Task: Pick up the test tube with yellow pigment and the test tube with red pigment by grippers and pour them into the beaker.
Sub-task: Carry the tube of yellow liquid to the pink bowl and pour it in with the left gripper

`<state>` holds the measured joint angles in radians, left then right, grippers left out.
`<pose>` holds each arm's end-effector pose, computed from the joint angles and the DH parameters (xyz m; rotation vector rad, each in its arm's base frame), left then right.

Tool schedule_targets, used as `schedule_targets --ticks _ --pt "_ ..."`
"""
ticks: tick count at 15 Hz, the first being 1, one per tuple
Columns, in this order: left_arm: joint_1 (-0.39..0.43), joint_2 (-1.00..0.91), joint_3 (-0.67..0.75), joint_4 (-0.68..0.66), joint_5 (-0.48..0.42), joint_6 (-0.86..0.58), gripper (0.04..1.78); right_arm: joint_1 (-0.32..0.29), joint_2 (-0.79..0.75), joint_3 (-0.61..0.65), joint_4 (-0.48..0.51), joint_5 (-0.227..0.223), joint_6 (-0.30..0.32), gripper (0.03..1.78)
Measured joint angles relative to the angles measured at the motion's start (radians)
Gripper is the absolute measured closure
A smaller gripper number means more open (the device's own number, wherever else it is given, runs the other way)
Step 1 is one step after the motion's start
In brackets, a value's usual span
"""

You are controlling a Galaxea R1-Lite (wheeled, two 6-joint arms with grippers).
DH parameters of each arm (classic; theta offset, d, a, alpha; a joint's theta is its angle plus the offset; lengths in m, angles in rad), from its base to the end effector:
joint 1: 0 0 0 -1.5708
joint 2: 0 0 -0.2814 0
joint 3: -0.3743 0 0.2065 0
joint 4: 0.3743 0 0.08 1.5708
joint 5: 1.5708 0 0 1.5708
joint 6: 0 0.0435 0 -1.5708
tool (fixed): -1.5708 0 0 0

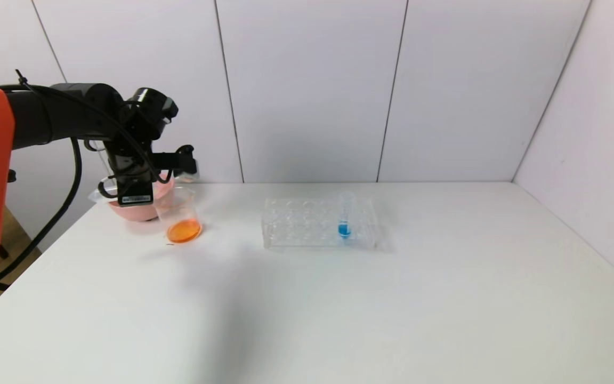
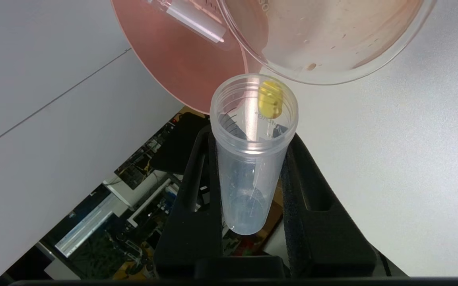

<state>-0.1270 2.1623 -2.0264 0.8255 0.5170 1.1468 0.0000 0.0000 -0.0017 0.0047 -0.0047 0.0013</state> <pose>0.4243 -0.0325 0.1857 1.3506 1.0483 -0.2126 0.0342 -0.0002 0.0755 0.0013 0.0030 -0.0047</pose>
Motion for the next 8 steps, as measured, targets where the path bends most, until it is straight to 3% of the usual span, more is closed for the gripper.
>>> schedule_targets --ticks 4,8 --pt "-0.013 0.001 0.0 -0.004 0.069 0.038 1.38 0.0 0.0 0.0 0.0 0.0 0.0 1.7" --pt "-0.015 0.001 0.0 -0.006 0.077 0.041 1.38 0.0 0.0 0.0 0.0 0.0 0.0 1.7"
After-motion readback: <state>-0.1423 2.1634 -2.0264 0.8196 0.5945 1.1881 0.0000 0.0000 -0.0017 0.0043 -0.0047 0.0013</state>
